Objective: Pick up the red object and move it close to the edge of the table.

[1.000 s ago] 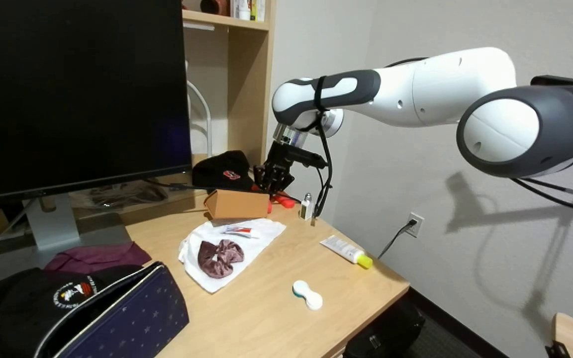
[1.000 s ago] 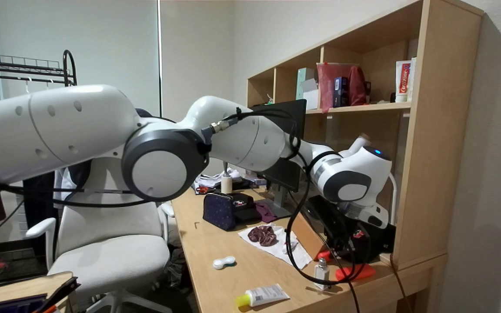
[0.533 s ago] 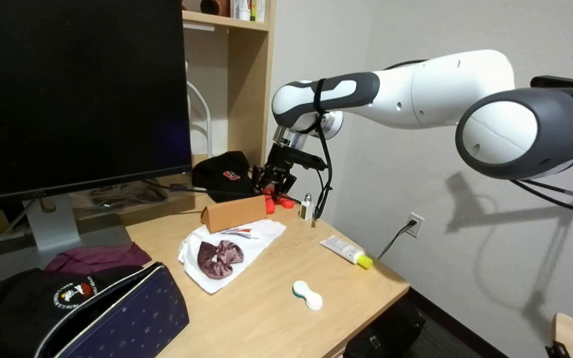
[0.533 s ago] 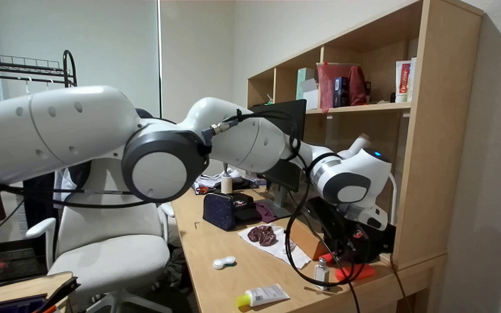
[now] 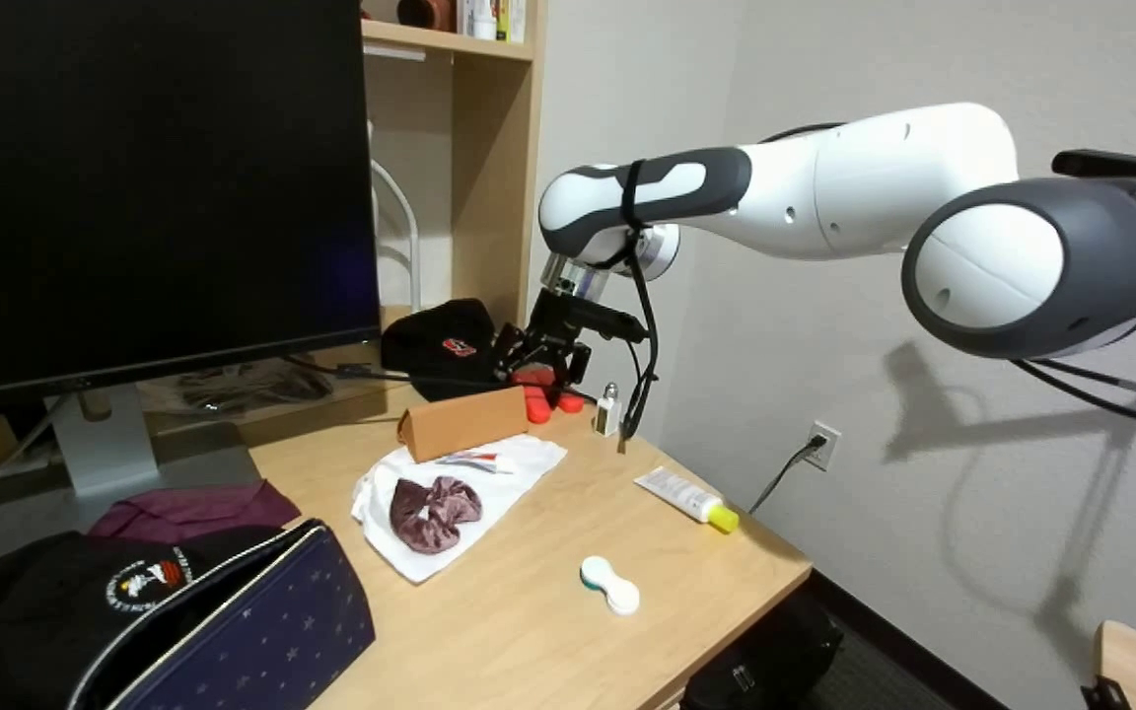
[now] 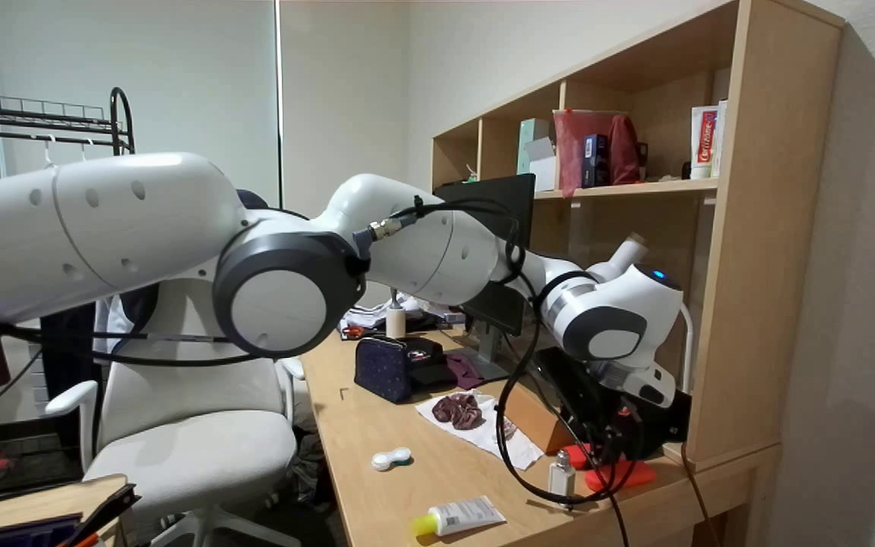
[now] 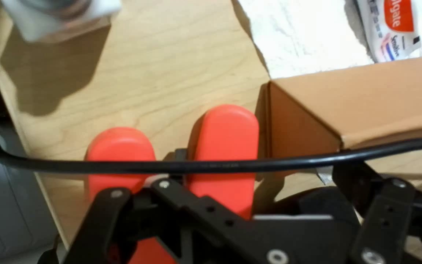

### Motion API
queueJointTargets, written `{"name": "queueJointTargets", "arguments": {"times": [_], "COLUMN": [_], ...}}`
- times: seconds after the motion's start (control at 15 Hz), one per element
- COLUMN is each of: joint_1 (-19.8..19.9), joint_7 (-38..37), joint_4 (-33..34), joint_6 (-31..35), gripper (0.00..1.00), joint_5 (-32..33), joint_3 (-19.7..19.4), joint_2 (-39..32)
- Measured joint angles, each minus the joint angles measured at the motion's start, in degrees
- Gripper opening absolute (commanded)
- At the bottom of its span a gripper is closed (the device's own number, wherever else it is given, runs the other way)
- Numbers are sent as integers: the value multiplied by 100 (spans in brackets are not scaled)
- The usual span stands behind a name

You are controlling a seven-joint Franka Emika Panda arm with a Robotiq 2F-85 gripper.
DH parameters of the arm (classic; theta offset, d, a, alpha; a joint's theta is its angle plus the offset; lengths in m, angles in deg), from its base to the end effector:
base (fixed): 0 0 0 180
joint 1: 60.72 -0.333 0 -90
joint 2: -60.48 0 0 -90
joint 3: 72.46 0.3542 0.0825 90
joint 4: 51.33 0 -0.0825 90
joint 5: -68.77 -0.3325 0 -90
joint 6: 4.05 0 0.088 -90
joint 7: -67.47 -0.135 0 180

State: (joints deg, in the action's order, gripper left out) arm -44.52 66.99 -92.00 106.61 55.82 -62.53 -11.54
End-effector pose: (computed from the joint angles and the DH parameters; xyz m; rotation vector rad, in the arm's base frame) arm 0.7758 -0.1331 0.1850 -2.7299 0.4386 -0.0052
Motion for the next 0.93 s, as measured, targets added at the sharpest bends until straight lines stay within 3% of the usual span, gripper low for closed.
{"name": "queueJointTargets", "arguments": {"times": [0.53, 0.93], "joint_1": [222, 640], "joint_7": [4, 17], "joint_4": [0, 0], "joint_6": [0, -1], "gripper": [95, 100], "joint_5": [-349, -1024], "joint_3": [275, 715], "joint_2": [-98, -254]}}
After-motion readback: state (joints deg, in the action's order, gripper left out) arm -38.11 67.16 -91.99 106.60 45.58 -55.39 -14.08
